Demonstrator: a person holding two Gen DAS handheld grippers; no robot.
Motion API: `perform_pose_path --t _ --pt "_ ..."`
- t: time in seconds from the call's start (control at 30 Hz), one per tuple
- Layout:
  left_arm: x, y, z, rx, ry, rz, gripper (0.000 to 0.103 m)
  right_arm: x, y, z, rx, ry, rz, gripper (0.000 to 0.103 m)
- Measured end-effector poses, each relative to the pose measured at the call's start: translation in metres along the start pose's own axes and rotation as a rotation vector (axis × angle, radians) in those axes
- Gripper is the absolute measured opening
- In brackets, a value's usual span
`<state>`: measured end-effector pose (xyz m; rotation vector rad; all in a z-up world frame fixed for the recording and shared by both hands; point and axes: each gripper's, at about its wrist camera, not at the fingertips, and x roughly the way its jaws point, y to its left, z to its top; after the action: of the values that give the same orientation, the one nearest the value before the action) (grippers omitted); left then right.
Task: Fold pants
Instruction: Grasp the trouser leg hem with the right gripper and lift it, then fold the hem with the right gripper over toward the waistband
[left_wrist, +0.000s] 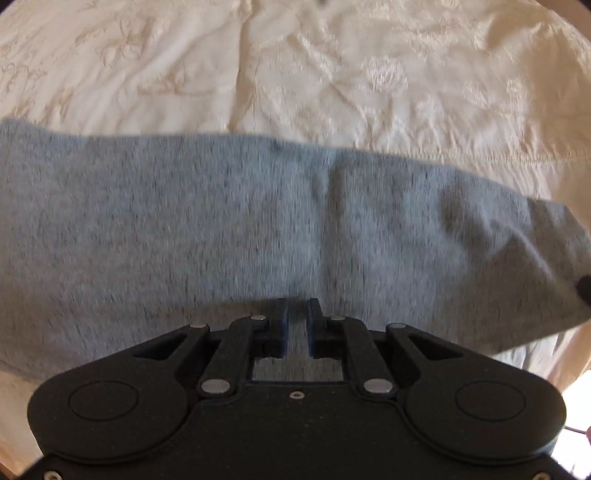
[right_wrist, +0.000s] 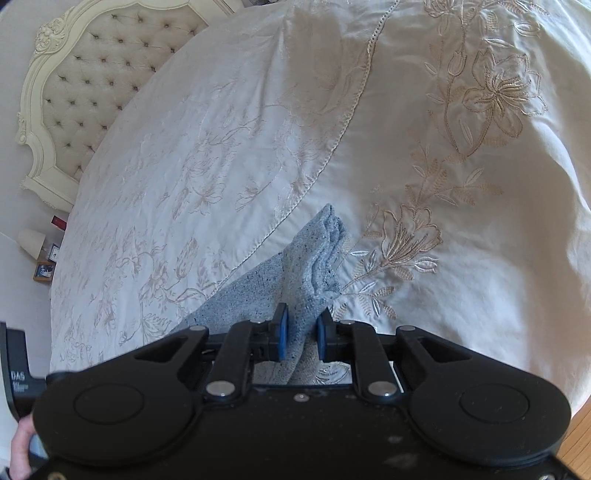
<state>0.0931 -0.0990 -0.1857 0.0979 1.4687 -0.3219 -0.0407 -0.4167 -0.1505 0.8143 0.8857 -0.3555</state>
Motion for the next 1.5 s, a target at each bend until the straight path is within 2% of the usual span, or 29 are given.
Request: perform_pose_path --t 0.1,0.17,0.23,0.3,0.43,0.53,0.67,0.77,0.9,1.03,1.07,1.1,1.2,1.33,1.5 --pt "0.019 -0.005 -0.012 0.035 0.012 0.015 0.016 -0.001 0.005 -0.001 -0.017 -0.004 -0.012 0.016" --pt "0.024 -0.009 -0.009 0.070 0.015 0.018 0.015 -0.001 0.010 -0.002 -0.040 -0.009 -0.023 0.016" --pt "0.020 -0.004 -0.003 0.058 0.026 -0.032 0.016 -0.001 0.018 -0.003 -0.065 -0.014 -0.036 0.016" --pt "0.010 0.010 0.003 0.039 0.017 -0.097 0.016 -0.004 0.029 -0.004 -0.095 -0.029 -0.042 0.016" --pt "-0.015 0.049 0.013 0.016 -0.026 -0.130 0.016 -0.014 0.073 -0.012 -0.194 -0.054 -0.050 0.017" --pt "-0.029 0.084 0.015 0.015 -0.053 -0.135 0.016 -0.023 0.123 -0.026 -0.297 -0.066 -0.022 0.017" --pt "-0.040 0.132 0.015 0.018 -0.069 -0.105 0.016 -0.026 0.200 -0.066 -0.456 -0.059 0.049 0.017" --pt "-0.043 0.177 0.015 -0.011 -0.076 -0.073 0.016 -0.009 0.258 -0.114 -0.561 -0.021 0.111 0.017" --pt "-0.045 0.228 0.012 -0.052 -0.079 -0.023 0.016 0.047 0.303 -0.186 -0.624 0.093 0.159 0.017" --pt "-0.046 0.260 0.010 -0.053 -0.073 0.005 0.016 0.103 0.326 -0.249 -0.709 0.191 0.109 0.017" --pt "-0.046 0.263 0.011 -0.049 -0.071 0.002 0.016 0.111 0.328 -0.258 -0.729 0.199 0.088 0.018" --pt "-0.049 0.267 0.010 -0.046 -0.073 0.000 0.016 0.117 0.328 -0.264 -0.740 0.205 0.074 0.024" --pt "-0.055 0.262 0.013 -0.023 -0.096 -0.019 0.016 0.115 0.328 -0.264 -0.724 0.228 0.103 0.036" --pt "-0.064 0.235 0.025 0.027 -0.137 -0.065 0.016 0.090 0.320 -0.252 -0.718 0.235 0.164 0.037" --pt "-0.065 0.186 0.030 0.111 -0.145 -0.141 0.017 0.062 0.297 -0.229 -0.707 0.200 0.100 0.038"
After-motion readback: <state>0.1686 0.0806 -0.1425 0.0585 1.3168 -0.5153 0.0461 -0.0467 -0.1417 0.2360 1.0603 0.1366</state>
